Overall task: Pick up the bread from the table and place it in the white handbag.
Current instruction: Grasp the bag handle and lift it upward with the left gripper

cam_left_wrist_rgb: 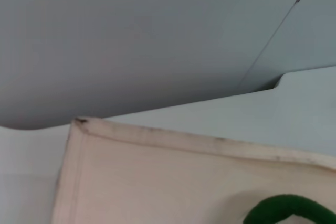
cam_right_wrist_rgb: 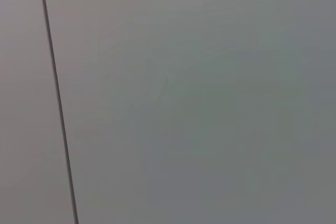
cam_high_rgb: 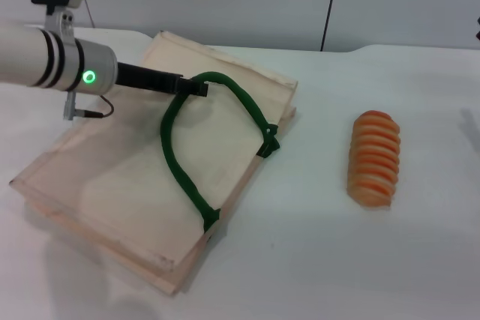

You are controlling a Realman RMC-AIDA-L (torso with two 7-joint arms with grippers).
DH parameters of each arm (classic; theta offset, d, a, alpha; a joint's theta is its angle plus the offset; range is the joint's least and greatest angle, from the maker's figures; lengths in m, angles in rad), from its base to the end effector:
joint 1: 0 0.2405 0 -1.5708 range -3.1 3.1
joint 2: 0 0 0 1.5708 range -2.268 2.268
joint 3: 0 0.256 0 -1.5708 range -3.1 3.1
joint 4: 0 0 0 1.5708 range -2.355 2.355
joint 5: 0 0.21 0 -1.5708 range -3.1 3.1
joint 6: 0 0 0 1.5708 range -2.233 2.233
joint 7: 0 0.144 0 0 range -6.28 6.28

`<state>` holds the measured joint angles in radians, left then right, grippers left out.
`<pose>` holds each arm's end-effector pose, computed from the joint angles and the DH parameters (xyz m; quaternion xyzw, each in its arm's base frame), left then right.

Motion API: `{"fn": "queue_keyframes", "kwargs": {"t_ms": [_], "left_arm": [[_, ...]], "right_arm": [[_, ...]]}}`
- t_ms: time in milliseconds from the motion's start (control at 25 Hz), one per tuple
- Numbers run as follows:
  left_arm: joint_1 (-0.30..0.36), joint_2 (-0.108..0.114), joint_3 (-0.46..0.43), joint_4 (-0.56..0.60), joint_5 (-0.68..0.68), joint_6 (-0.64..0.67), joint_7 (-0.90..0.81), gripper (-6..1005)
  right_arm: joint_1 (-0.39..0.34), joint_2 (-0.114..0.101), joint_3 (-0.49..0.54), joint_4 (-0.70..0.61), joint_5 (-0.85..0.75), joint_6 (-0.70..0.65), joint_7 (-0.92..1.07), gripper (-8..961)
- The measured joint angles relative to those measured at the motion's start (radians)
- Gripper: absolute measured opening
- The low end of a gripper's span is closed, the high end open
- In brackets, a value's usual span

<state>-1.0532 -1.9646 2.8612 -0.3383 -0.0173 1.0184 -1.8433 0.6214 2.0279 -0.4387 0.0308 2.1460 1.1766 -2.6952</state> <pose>-0.2482 0.4516 0.0053 -0.8515 -0.4485 -0.0894 0.2564 0.3110 0.3804 0.0191 -0.6826 0.2660 0.3676 0.5729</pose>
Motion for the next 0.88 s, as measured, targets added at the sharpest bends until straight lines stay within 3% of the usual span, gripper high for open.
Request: {"fn": "queue_keyframes", "kwargs": {"t_ms": [400,880], "left_arm": [[0.006,-0.012,0.000,0.001,-0.004,-0.040,-0.019,613],[0.014,-0.015,-0.001,0.001,-0.067,-0.040,0.008,144]], "right_arm": [[-0.001,0.000,0.000,0.000,-0.001,0.000,0.000,882],[-0.007,0.000,0.000,0.000,-0.001,-0.002,0.000,883]]}}
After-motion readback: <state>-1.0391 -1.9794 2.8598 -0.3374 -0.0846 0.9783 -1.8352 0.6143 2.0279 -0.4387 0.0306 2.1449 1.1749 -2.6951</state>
